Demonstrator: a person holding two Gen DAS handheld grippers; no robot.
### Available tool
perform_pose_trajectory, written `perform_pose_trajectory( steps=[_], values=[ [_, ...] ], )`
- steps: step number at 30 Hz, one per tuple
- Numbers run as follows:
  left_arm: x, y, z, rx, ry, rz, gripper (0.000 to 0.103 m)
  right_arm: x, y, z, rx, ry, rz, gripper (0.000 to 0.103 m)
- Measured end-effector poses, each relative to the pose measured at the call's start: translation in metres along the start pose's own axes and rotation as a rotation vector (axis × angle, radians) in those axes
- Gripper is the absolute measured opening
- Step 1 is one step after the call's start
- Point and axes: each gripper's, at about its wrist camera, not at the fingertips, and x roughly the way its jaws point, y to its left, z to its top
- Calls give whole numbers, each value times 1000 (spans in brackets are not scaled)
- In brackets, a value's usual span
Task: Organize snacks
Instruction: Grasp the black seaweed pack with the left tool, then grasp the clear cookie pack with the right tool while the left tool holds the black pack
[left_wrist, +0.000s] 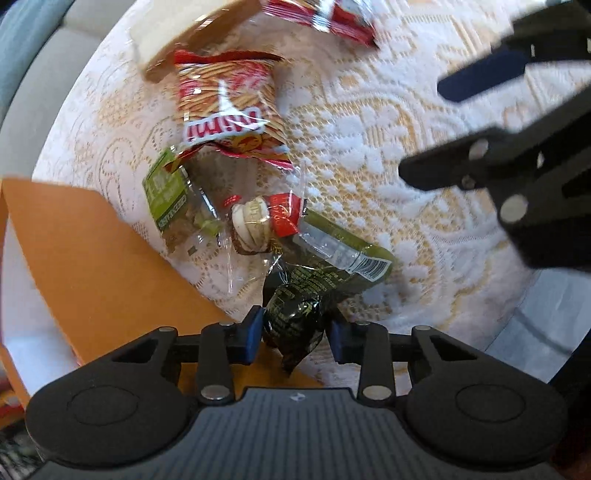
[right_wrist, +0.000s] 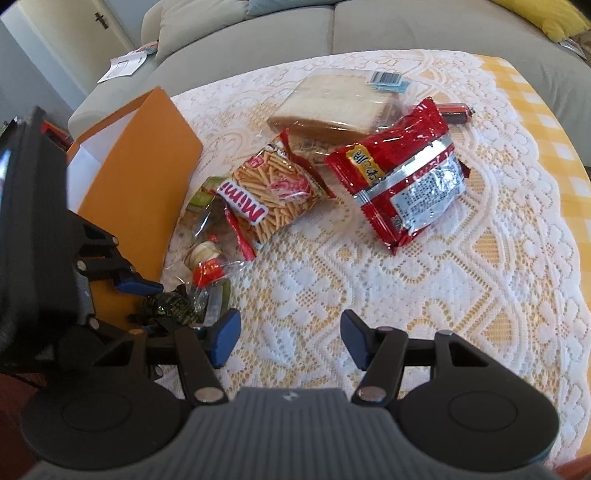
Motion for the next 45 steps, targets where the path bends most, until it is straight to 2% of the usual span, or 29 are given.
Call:
perform_pose_trajectory(
  steps=[5, 8, 11, 15, 17, 20, 23, 30, 38, 45],
  values=[
    [-15, 19, -11, -185, -52, -87, 39, -3, 5, 2, -62, -13, 61, 58],
    [-25, 22, -17, -267, -80, -117, 39, -1, 12, 8, -131, -15, 93, 49],
    [-34, 24, -23, -361, -103, -166, 39, 1, 16, 15, -172, -15, 149, 49],
    [-43, 26, -33, -457, -128, -229, 39, 7, 27, 27, -326, -10, 210, 49],
    [-45, 25, -34, -500, -134, -236, 39, 12, 31, 33, -386, -1, 251, 49],
    [-44, 24, -35, -550, -137, -242, 39, 24, 36, 41, -410, 21, 305, 49],
    [-43, 25, -35, -567, -132, -247, 39, 38, 44, 46, -432, 43, 333, 49],
    [-41, 28, -34, -584, -118, -256, 39, 75, 53, 50, -490, 93, 280, 50],
    [-29, 28, -31, -609, -86, -284, 39, 92, 53, 43, -512, 112, 281, 51],
    [-29, 28, -33, -618, -91, -288, 39, 88, 55, 40, -528, 88, 266, 41]
  ],
)
